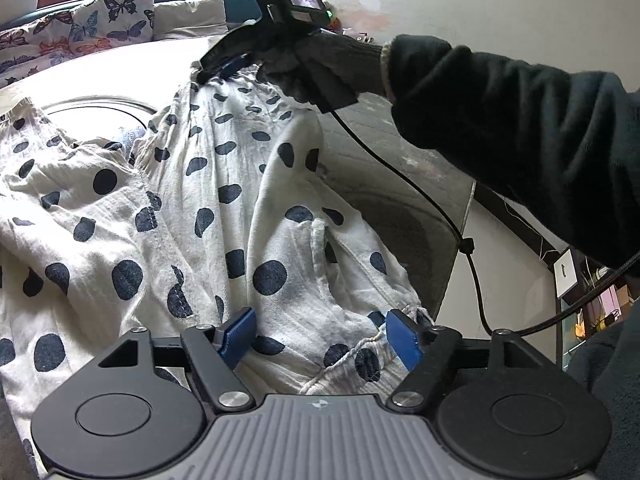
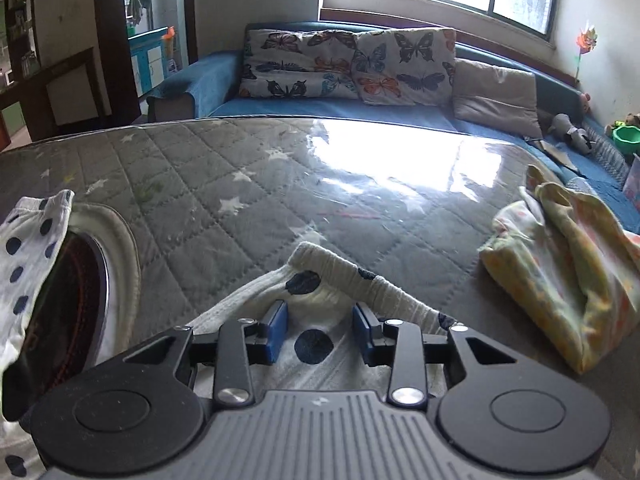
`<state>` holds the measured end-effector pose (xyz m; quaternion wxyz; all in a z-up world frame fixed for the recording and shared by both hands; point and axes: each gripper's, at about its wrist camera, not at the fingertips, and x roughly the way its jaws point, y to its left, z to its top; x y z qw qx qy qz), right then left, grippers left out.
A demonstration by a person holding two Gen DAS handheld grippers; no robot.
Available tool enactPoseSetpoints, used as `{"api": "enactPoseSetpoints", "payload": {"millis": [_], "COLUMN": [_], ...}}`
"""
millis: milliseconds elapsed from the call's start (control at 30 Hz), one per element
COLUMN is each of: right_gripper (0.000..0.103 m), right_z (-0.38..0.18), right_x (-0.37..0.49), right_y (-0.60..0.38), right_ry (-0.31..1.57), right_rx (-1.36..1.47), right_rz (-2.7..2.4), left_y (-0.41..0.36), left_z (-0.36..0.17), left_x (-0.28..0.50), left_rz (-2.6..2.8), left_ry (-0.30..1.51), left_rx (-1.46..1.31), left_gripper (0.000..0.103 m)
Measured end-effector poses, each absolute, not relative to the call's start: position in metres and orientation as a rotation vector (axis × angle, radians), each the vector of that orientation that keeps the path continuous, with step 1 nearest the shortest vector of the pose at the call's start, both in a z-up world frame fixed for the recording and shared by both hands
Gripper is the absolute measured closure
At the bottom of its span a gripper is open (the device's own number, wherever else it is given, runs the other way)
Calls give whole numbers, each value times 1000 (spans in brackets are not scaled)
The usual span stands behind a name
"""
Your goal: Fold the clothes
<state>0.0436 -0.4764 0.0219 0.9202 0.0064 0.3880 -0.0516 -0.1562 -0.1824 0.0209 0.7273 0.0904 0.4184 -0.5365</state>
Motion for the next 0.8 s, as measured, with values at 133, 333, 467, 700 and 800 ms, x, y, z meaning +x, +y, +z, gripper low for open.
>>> {"api": "enactPoseSetpoints", "payload": {"millis": [133, 333, 467, 700, 800], "right_gripper": [66, 64, 64, 65, 67], "right_z": [35, 43, 41, 30, 27], "right_x": [29, -2, -16, -23, -18], "right_y": [-473, -486, -499, -519, -520], "right_ry": [784, 805, 822, 842, 832], "right_rx": [8, 28, 67, 140, 138], "right_rz": [-98, -132, -170, -183, -189], "left_y": [-185, -206, -236, -261, -259], "left_z": [31, 48, 36, 13, 12], "left_x": [-160, -187, -202, -210, -202], "left_rz": [-1211, -1358, -1389, -1349, -1342], "left_ry": [886, 783, 795, 820, 826], "left_rx": [189, 231, 332, 449, 434], "left_gripper": [28, 29, 30, 48, 72]}}
